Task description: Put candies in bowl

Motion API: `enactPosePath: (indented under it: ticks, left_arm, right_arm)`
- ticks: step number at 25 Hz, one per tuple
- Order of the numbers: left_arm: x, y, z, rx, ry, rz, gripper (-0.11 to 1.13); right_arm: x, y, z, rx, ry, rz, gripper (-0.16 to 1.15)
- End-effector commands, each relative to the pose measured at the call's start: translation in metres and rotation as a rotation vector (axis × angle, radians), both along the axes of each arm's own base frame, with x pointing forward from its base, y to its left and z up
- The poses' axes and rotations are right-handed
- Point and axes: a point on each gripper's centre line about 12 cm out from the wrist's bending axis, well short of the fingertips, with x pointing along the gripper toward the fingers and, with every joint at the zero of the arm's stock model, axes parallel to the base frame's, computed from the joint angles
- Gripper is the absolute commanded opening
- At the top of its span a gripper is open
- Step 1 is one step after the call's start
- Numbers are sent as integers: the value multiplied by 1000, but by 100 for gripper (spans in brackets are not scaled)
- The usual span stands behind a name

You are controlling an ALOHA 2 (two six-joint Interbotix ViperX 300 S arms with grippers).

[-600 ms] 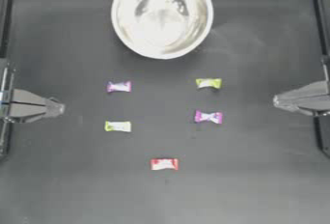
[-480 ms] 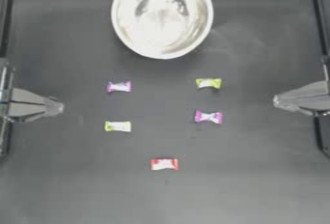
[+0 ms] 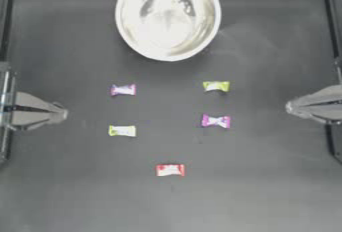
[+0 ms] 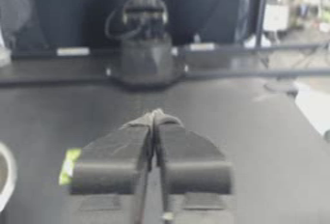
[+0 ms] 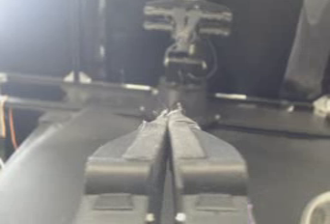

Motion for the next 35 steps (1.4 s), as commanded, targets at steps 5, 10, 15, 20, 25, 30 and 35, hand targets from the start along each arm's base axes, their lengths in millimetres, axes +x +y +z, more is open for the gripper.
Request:
enactPosePath:
  ticks: [5,10,15,20,25,30,35]
  left_arm:
    - [6,3,1,-4,94,16,96]
    - [11,18,-3,-52,253,91,103]
    - [21,45,-15,-87,496,204,103]
    - [32,63,-25,-38,642,254,103]
    - [48,80,-32,0,757,283,103]
    - [66,97,-47,46,893,281,103]
    - [91,116,-70,61,1010,266,103]
  right_arm:
    - [1,1,3,-12,-9,6,103]
    - [2,1,1,-7,-1,5,99]
    - [3,0,0,8,6,1,99]
    - [4,0,-2,14,14,1,99]
    - [4,0,-3,20,20,-2,99]
    - [4,-1,-6,39,28,-7,99]
    - [4,-2,-8,52,34,-10,99]
